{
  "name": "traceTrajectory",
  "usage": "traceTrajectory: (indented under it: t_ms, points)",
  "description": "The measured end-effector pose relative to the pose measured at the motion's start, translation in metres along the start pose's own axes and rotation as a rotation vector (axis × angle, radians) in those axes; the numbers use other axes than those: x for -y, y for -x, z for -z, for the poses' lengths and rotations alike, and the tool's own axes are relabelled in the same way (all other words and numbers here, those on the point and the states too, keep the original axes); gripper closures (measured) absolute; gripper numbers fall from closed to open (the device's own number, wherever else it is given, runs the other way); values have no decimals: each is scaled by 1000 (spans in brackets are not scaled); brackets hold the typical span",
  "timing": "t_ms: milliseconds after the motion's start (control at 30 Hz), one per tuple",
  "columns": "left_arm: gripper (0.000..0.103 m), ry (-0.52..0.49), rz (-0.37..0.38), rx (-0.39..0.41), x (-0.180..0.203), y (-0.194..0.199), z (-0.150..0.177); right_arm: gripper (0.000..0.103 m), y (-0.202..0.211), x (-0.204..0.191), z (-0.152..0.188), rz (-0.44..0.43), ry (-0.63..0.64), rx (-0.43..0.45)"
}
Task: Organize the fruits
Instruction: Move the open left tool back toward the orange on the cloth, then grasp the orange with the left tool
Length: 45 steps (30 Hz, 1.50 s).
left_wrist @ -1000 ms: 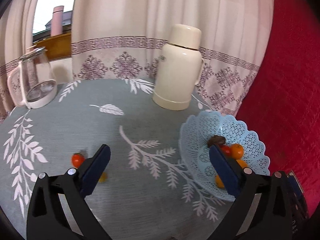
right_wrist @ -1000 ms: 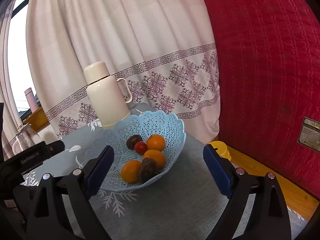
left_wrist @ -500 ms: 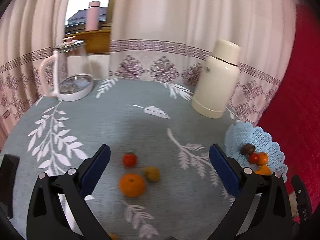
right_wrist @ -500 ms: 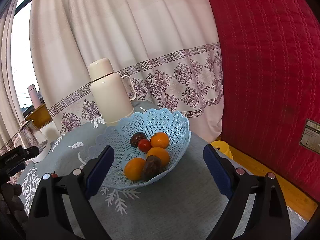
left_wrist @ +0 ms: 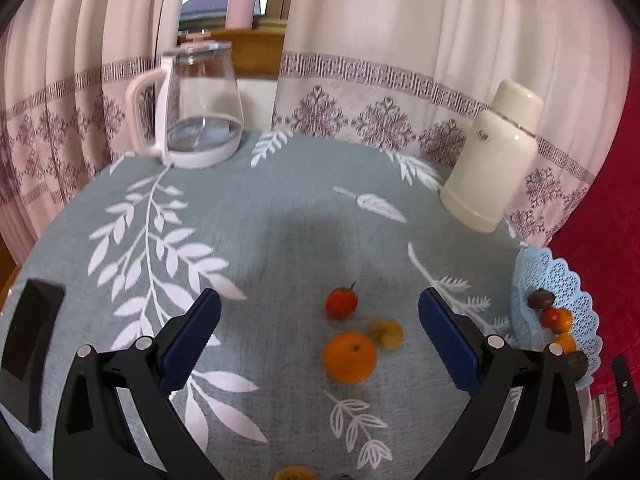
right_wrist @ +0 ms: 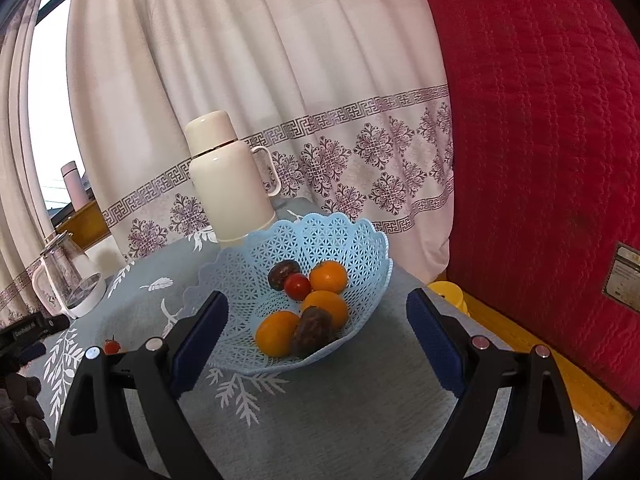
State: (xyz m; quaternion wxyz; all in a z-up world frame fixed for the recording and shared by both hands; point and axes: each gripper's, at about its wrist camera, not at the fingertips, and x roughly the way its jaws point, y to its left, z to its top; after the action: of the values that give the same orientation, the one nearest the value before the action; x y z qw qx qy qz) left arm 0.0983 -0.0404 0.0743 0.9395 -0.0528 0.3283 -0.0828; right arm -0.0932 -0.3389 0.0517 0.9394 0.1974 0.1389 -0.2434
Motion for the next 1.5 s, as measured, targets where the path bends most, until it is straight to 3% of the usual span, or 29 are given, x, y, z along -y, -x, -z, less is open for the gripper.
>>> traceTrajectory:
  t_ms: [233, 500, 700, 833, 1200, 1300, 1500]
  points:
    - [3, -46, -7, -88, 8, -23, 14, 13, -2, -1, -1, -5, 5, -6]
    - [4, -91, -35, -131, 13, -40, 21, 13, -2, -7, 1, -49, 28, -21]
    - [22, -140, -55, -172, 19, -52, 26, 13, -1, -30, 8, -130, 128, -38]
    - [32, -140, -25, -181, 21, -54, 28, 13, -2, -30, 9, -136, 126, -49]
    - [46, -123, 31, -231, 21, -63, 36, 13, -6, -29, 9, -136, 127, -61]
    - [61, -118, 65, -227, 22, -62, 36, 13, -6, -29, 9, -136, 126, -62]
    - [61, -103, 83, -220, 20, -56, 36, 13, -6, -28, 9, -135, 127, -62]
